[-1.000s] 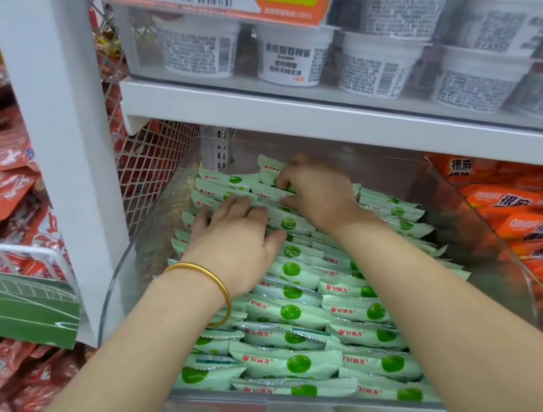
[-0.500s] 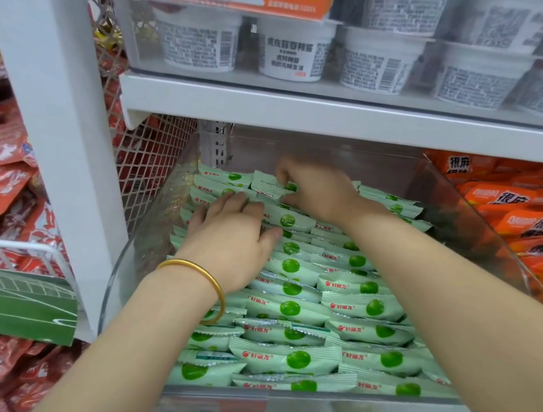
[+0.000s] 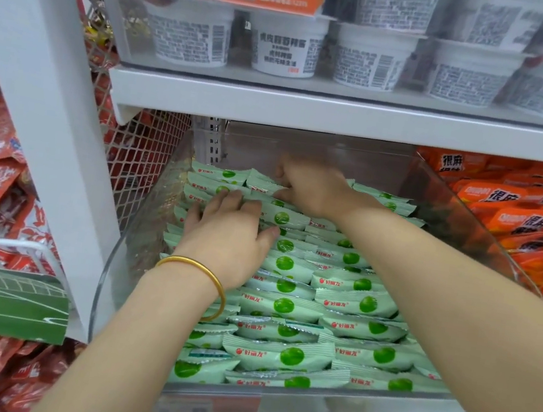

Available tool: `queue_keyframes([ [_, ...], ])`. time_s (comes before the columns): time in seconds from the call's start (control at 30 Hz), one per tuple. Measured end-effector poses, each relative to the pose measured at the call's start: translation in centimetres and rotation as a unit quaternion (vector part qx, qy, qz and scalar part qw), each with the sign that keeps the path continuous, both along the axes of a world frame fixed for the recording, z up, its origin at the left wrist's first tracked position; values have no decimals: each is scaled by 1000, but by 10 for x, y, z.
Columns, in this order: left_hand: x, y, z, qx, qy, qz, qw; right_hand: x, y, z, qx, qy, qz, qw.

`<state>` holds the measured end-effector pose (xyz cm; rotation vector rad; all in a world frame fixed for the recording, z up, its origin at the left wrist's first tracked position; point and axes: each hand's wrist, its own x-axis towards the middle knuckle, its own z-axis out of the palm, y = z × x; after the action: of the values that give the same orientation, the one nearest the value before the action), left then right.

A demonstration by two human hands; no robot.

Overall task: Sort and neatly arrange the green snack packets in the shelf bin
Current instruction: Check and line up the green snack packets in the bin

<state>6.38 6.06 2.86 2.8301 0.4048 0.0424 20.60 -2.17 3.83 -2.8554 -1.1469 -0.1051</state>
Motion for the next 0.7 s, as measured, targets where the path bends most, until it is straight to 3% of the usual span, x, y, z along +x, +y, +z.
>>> queue_keyframes([
  [0.13, 1, 1, 1, -4, -2, -1, 1000, -4, -5, -4, 161, -39, 33, 986],
  [0.3, 0, 2, 1, -8, -1, -2, 1000, -4, 2, -4, 60, -8, 45, 997],
  [0.43, 0, 3, 1, -7, -3, -4, 1000, -5, 3, -2, 84, 23, 51, 995],
  [0.7, -2, 3, 1, -10, -2, -7, 1000, -5, 10, 1, 61, -2, 8, 998],
])
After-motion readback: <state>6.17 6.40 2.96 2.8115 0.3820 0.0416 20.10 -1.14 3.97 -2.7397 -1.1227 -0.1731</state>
